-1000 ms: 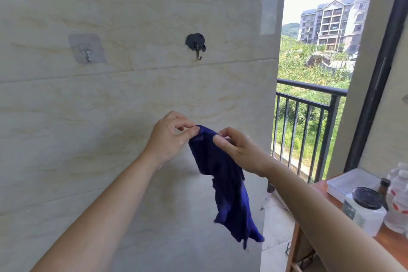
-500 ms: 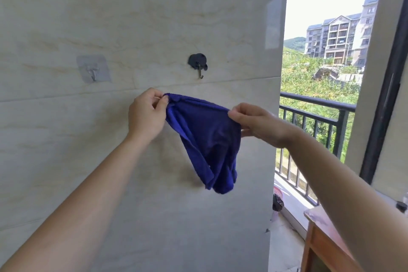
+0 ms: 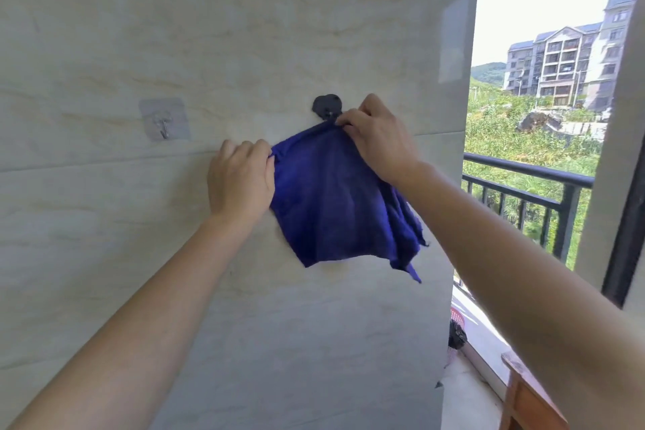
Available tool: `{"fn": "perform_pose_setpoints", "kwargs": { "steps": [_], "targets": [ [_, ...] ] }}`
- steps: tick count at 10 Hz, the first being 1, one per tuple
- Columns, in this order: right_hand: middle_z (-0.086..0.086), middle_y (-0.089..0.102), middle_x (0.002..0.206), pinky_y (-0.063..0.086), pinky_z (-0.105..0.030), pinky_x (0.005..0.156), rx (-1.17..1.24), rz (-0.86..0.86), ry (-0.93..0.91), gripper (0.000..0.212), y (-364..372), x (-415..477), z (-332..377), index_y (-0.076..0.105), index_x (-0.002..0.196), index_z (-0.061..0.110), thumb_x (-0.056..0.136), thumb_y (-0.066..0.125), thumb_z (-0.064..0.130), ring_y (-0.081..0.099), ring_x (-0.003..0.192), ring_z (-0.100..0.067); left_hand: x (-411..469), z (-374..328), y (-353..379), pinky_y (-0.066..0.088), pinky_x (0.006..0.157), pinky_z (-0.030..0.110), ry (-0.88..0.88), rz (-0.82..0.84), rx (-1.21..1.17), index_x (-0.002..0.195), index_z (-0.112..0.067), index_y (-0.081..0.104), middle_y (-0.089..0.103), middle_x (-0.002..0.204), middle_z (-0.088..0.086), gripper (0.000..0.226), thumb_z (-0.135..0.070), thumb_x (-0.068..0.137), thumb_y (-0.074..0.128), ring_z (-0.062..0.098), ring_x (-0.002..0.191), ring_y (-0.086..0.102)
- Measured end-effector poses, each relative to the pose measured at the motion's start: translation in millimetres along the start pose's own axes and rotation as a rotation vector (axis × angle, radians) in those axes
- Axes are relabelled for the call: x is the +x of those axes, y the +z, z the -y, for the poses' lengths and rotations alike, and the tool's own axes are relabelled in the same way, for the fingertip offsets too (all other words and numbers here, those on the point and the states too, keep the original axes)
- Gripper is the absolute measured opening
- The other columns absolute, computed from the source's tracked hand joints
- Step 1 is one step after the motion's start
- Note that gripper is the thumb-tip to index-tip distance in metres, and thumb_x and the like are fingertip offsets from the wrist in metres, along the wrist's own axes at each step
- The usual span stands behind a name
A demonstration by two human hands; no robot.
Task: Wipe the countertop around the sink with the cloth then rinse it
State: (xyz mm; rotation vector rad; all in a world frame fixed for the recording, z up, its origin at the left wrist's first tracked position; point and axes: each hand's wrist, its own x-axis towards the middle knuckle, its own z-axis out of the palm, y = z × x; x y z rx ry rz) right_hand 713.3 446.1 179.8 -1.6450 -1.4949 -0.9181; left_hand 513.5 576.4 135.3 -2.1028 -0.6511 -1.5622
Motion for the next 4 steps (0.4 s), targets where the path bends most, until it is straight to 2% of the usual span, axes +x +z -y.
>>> {"fn": "perform_pose_setpoints", "kwargs": {
  "steps": [1,2,3,4],
  "targets": [
    [-0.007,0.051,0.098,0.047,-0.032,0.074,0.102,-0.068,0.084,0.026,19.1,-36.7,-2.2,0.07,0.123,0.016,0.101,0.057,0.018,0.061,0.079,-0.03,-36.8,-1.0,8.5,0.044,0.054,0.04,0.151,0.064,-0.01,0.076,-0.009,0.061,0.057,0.066,0.009,0.023,-0.022,0.093,0.051,0.033,0.07,0.052],
    [0.0,0.048,0.097,0.045,-0.029,0.076,0.161,-0.025,0.125,0.034,27.4,-60.1,-0.4,0.064,0.134,0.016,0.1,0.058,0.015,0.06,0.079,-0.025,-61.7,-7.8,16.8,0.048,0.058,0.043,0.181,0.126,-0.035,0.081,-0.011,0.067,0.059,0.072,0.007,0.015,-0.018,0.091,0.058,0.034,0.074,0.053],
    [0.003,0.052,0.095,0.051,-0.038,0.083,0.115,0.138,0.116,0.039,10.3,-66.8,7.7,0.06,0.138,0.017,0.099,0.06,0.018,0.055,0.082,-0.018,-68.0,-11.3,11.8,0.047,0.065,0.042,0.177,0.174,-0.045,0.087,-0.012,0.072,0.061,0.092,0.009,0.013,-0.014,0.083,0.06,0.034,0.085,0.055],
    [0.008,0.055,0.096,0.053,-0.037,0.089,0.064,0.318,0.068,0.032,-21.4,-68.6,9.2,0.067,0.128,0.025,0.097,0.064,0.03,0.057,0.087,-0.007,-79.5,-7.2,8.2,0.043,0.088,0.05,0.159,0.186,0.052,0.121,-0.016,0.067,0.054,0.133,0.018,0.036,-0.03,0.089,0.058,0.04,0.119,0.051]
  ]
}}
